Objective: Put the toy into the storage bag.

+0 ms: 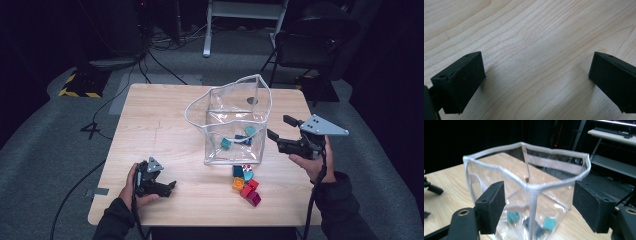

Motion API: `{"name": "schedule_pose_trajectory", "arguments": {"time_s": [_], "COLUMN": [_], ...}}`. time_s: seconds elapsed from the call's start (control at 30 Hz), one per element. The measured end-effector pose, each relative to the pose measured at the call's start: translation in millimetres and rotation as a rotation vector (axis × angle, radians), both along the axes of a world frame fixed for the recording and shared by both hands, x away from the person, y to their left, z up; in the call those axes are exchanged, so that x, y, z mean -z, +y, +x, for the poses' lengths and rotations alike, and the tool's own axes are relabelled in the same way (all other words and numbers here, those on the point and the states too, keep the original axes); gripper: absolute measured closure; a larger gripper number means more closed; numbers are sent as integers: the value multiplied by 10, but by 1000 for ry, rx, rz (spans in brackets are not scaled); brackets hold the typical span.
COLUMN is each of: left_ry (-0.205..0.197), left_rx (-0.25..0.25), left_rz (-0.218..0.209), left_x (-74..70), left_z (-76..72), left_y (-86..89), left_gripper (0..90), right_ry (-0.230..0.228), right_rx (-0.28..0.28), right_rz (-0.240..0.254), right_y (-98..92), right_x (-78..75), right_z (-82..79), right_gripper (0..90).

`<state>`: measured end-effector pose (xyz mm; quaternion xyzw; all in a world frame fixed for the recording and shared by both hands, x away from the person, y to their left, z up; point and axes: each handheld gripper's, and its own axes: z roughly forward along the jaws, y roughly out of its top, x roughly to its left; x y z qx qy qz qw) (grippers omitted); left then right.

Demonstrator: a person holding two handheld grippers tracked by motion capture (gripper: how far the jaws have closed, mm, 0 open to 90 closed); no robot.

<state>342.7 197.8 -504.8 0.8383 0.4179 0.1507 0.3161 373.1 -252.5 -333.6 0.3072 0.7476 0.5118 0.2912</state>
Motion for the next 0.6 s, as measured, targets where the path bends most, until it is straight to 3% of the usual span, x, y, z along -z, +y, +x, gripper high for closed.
{"name": "schedule_pose_trajectory", "arguments": {"time_s": [0.3,0.6], "left_ry": [0,0], "left_rx": [0,0], "left_rz": [1,1], "left_x": [0,0], "left_z": [0,0], "left_y": [0,0], "left_gripper": [6,6], "right_ry": [66,139], "right_rx": [-8,-80], "right_rz": [-17,-118], "right_y": [-88,-33], "right_x": [378,818], "right_z": [-108,-273], "right_gripper": [243,246]}}
